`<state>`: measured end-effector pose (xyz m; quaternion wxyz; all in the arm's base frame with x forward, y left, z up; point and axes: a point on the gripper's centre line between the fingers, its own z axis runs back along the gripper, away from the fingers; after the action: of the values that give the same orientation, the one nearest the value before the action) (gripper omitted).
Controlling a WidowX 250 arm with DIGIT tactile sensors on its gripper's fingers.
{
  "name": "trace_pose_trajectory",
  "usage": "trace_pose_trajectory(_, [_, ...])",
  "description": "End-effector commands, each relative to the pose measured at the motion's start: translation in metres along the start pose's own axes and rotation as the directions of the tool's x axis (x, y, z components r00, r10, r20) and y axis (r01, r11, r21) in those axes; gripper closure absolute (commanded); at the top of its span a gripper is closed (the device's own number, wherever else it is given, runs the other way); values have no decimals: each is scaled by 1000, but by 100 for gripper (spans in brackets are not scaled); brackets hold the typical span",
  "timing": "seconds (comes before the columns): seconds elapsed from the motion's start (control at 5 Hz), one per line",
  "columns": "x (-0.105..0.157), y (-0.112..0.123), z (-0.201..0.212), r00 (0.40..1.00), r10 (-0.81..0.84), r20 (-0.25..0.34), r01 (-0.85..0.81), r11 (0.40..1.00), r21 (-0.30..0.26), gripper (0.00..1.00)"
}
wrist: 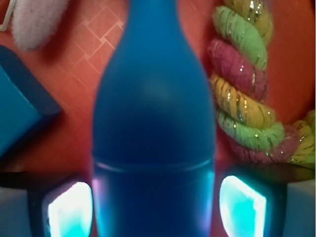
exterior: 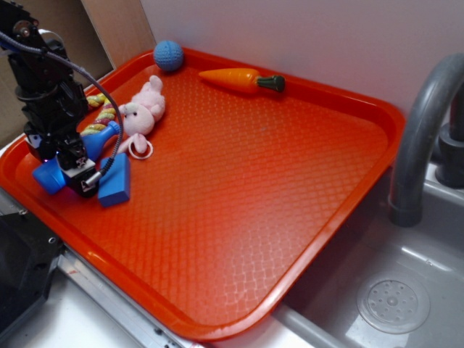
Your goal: Grab the blue bottle.
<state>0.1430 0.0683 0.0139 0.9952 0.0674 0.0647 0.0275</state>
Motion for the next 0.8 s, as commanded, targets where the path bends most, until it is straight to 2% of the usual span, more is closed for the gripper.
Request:
trace_pose_trajectory(0.0, [6, 12, 18, 997, -36, 64, 38, 999, -27, 100])
trace_pose_trajectory(0.2, [12, 15, 53, 991, -53, 126, 58, 998, -33, 100])
trace_pose_trajectory(0.4, [20, -1, 108, 980, -73, 185, 76, 997, -13, 100])
trace_pose_trajectory(0.6, [19, -20, 153, 972, -119, 204, 132, 990, -49, 100])
